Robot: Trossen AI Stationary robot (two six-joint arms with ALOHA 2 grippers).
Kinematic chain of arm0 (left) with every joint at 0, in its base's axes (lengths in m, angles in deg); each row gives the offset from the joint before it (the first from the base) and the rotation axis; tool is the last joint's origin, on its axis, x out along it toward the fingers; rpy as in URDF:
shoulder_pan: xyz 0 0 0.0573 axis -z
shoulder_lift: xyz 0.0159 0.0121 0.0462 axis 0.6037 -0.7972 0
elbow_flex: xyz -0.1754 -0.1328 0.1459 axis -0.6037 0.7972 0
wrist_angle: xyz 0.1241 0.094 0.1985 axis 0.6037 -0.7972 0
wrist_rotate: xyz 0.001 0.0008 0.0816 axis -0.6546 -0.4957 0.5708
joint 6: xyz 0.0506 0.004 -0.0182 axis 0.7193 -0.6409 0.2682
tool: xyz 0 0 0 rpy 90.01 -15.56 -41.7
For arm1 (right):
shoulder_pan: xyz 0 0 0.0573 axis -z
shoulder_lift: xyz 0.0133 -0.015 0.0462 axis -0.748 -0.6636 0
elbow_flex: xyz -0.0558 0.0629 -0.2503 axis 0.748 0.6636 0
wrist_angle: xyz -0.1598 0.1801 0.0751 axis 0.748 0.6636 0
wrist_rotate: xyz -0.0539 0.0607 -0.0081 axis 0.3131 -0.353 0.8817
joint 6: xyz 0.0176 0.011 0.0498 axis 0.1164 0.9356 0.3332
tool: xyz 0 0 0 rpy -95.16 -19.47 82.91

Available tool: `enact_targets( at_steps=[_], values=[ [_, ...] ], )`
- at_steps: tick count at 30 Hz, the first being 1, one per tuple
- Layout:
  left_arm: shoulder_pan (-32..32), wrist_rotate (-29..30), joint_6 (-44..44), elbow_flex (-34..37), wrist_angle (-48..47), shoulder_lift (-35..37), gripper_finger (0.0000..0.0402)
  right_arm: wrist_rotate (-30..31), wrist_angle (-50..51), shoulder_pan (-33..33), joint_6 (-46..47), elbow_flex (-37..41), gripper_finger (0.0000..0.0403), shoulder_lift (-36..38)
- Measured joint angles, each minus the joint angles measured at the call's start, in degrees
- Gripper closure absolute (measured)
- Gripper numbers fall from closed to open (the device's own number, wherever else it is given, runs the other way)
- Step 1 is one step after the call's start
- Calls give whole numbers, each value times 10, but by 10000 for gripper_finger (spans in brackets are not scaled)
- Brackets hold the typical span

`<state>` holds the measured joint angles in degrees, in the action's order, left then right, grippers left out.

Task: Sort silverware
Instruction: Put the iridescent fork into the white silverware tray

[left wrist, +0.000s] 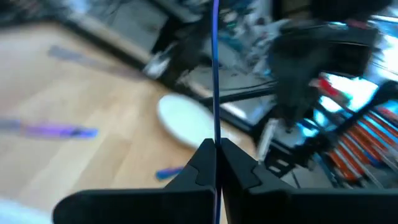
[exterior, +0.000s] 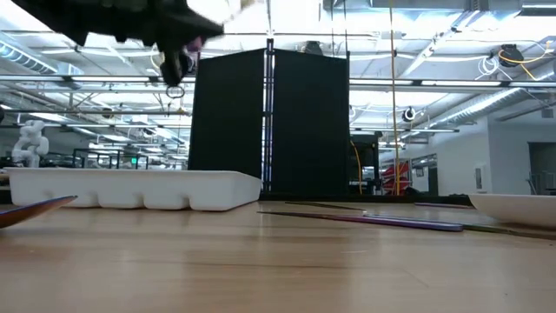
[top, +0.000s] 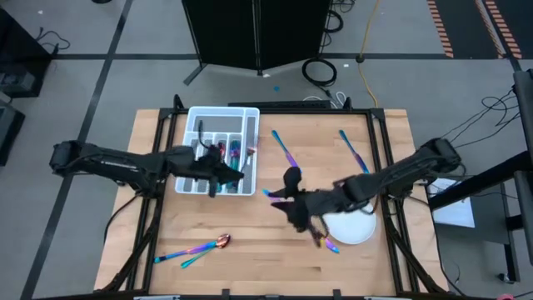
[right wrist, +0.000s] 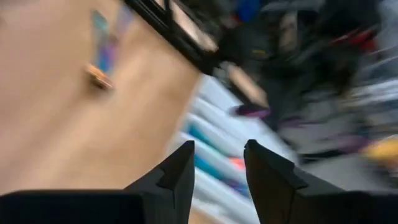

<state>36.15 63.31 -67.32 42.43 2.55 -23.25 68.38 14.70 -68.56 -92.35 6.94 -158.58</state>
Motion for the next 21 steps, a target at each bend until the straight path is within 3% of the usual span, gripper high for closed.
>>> enact_targets(
  at_steps=[3,6,10,13,15,17,21],
  values=[
    [-8,-87,61,0,24,22,400,-151,-9,42,54,41,276,28],
    [1,-224,95,0,89,26,400,-235,-110,81,43,107,277,48],
    [32,-326,133,0,152,26,400,-352,-395,146,25,219,287,53],
    [54,-328,172,0,160,26,400,-451,-708,183,93,275,296,7],
    [64,-291,187,0,164,16,400,-478,-846,192,155,279,300,-27],
    [68,-263,193,0,166,-2,400,-479,-894,197,190,269,304,-60],
    [73,-258,184,0,223,-68,400,-481,-857,198,227,209,307,-113]
  ],
)
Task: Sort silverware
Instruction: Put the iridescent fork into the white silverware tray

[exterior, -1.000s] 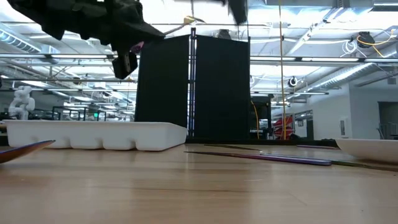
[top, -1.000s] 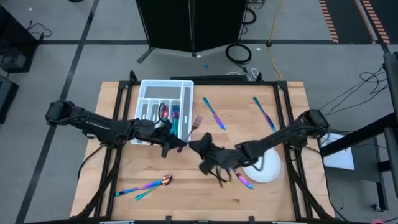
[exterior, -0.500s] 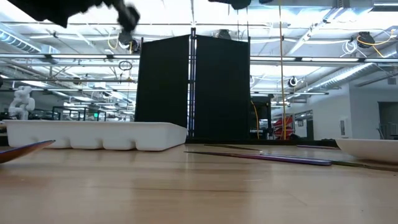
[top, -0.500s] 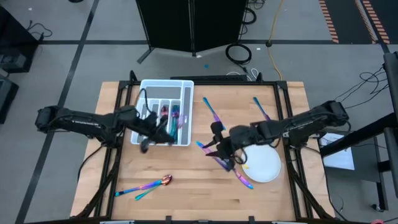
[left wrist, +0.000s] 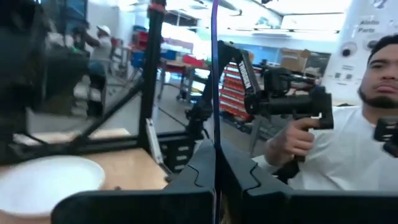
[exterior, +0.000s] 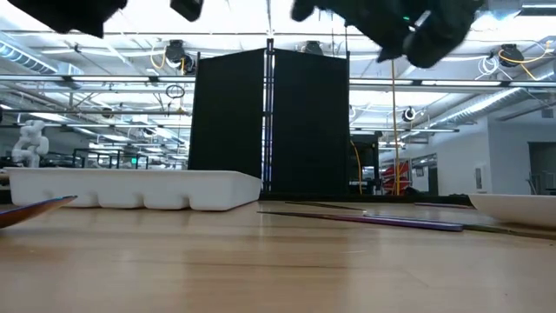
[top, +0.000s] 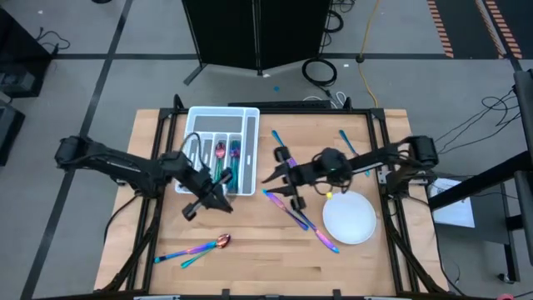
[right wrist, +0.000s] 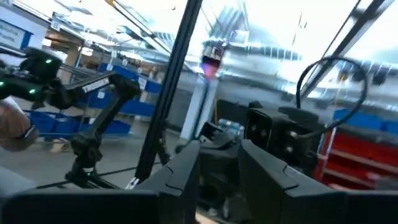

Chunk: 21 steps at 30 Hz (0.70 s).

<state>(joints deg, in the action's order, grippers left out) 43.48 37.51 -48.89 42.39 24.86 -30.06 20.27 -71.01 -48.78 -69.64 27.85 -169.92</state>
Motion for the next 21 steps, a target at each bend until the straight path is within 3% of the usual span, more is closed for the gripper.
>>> enact_targets(
  at_steps=[8,15,21],
  values=[
    [2,-35,-47,-4,125,-102,400,-205,133,17,57,-151,307,-69],
    [-1,-39,-50,-12,131,-120,400,-276,183,19,83,-222,307,-102],
    [-9,-41,-51,-12,103,-117,400,-253,184,18,83,-223,307,-101]
  ],
)
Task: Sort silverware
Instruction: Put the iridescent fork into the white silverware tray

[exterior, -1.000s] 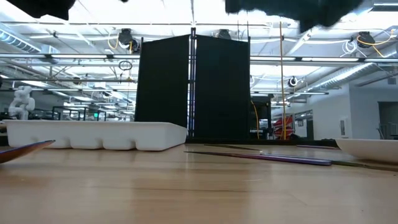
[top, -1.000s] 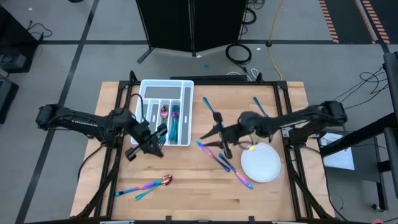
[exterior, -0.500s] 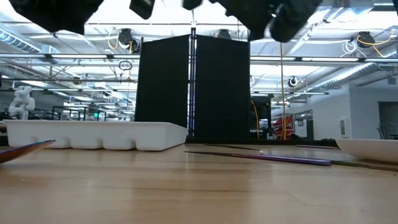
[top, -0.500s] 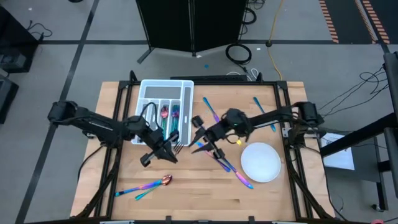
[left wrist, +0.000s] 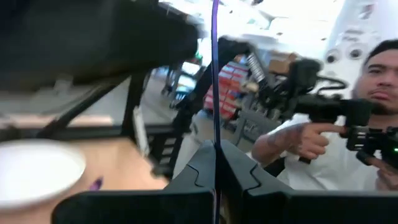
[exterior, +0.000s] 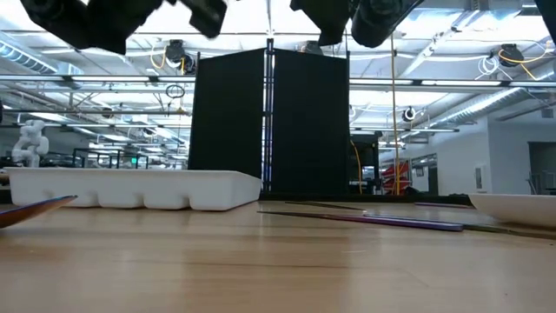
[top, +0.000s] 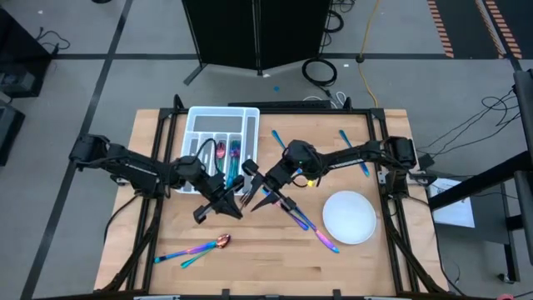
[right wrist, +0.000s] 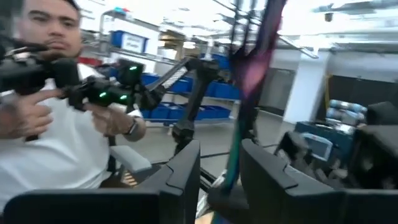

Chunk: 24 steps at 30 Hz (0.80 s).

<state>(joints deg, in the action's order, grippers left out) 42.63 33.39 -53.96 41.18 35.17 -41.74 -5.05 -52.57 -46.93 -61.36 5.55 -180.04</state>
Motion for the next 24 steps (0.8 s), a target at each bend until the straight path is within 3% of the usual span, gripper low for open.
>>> enact_targets(
  at_steps=[5,24],
  values=[
    [-7,0,0,1,-57,0,400,3,29,5,11,0,307,0],
    [-48,-3,-30,0,-49,0,400,3,38,9,5,0,307,0]
  ],
)
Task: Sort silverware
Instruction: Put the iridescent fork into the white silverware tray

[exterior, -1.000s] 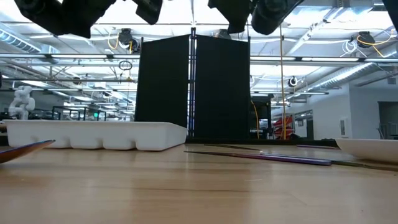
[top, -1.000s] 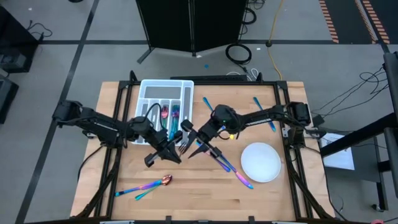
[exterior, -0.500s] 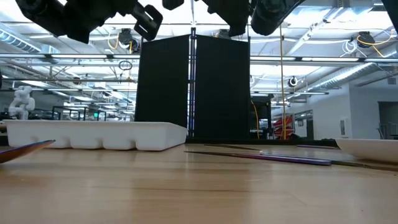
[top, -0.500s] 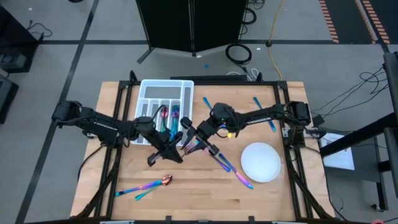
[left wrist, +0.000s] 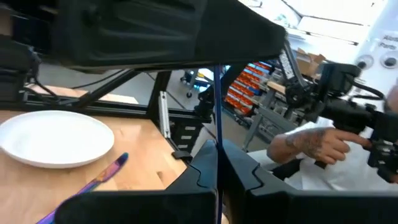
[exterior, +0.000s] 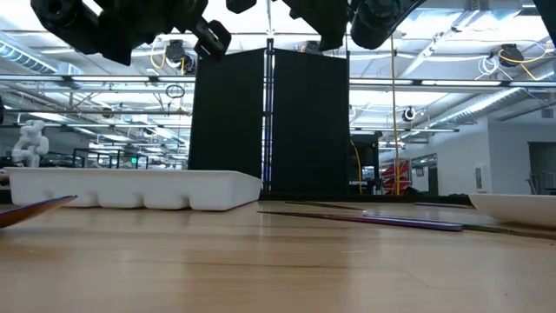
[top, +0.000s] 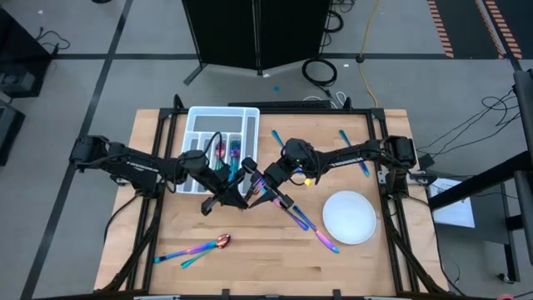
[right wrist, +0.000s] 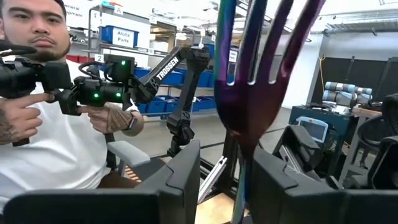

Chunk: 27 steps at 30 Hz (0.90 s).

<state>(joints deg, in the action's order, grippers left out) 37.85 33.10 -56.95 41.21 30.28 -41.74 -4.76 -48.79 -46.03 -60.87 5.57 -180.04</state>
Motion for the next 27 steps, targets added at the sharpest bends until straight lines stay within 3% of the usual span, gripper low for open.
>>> enact_targets(
  at_steps=[7,14,27],
  values=[
    [0,-37,3,0,17,0,399,0,2,7,0,0,307,0],
    [-5,-38,3,0,17,0,398,0,-3,9,-8,0,315,0],
    [-9,-40,3,0,14,0,396,3,-7,9,-24,0,397,0]
  ],
)
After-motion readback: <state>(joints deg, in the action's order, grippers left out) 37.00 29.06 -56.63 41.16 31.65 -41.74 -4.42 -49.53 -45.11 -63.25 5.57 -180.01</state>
